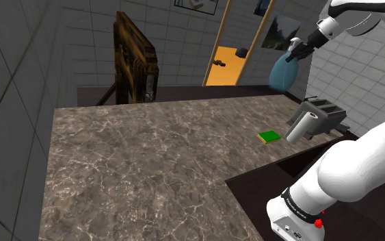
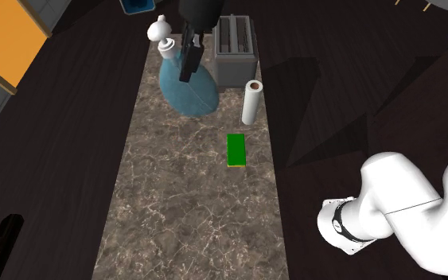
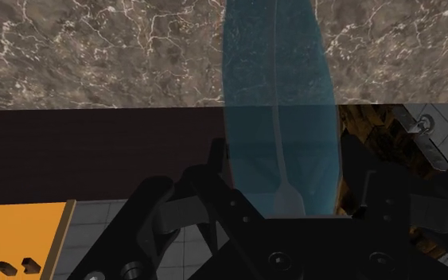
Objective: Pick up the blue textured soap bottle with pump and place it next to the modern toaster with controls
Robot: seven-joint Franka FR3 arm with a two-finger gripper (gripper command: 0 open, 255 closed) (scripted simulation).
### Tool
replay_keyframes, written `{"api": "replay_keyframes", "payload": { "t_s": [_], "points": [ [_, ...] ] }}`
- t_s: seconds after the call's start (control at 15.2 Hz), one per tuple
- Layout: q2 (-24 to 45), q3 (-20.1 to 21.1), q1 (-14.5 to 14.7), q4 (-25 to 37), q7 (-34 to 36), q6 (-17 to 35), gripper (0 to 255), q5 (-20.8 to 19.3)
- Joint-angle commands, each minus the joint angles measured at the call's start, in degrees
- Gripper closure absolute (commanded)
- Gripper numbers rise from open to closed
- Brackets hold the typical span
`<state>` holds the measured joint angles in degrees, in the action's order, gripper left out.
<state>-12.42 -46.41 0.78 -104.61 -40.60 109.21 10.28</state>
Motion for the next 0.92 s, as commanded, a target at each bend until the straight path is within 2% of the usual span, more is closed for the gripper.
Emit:
{"api": "replay_keyframes", "payload": {
  "t_s": [0.0,0.73,0.86],
  "points": [
    [0.4,-0.1,0.1,1.9,0.2,-1.6,255,0.2],
    [3.3,-1.4,0.6,12.3,0.8,-10.0,255,2.0],
    [4.5,-3.9,-0.3,13.7,-2.4,-11.5,255,3.4]
  ]
}}
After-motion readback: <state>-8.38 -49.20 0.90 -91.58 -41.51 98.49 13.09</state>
